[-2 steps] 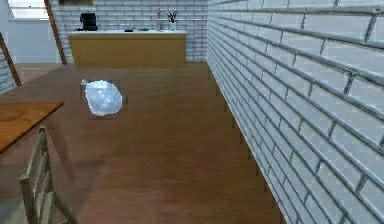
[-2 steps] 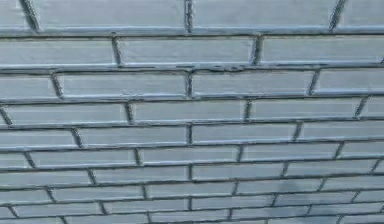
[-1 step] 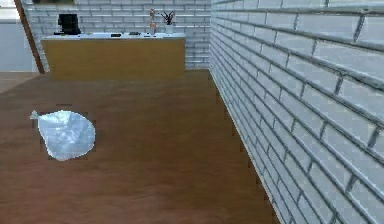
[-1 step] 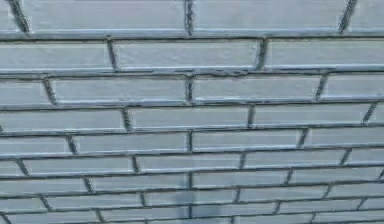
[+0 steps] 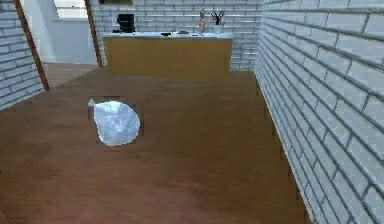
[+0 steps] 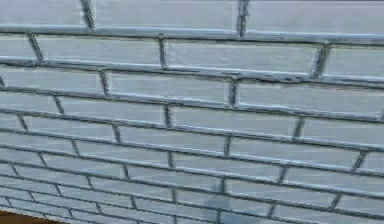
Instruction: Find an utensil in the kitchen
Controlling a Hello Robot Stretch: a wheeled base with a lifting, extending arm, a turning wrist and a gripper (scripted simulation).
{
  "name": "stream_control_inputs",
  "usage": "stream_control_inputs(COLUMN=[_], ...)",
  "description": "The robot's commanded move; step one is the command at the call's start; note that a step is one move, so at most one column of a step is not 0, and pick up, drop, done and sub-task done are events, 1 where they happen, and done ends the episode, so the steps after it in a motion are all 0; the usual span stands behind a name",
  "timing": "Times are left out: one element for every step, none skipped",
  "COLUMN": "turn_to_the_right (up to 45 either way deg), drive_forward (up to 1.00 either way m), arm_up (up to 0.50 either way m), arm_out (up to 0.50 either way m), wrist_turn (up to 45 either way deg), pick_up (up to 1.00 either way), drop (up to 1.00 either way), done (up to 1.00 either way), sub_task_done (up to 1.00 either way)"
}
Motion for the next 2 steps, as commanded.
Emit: stream_control_inputs(turn_to_the_right=[0.0, 0.0], drive_forward=[1.00, 1.00], arm_up=[0.00, 0.00], arm_out=[0.00, 0.00], wrist_turn=[0.0, 0.0], pick_up=[0.00, 0.00], drop=[0.00, 0.00], done=[0.00, 0.00], sub_task_done=[0.00, 0.00])
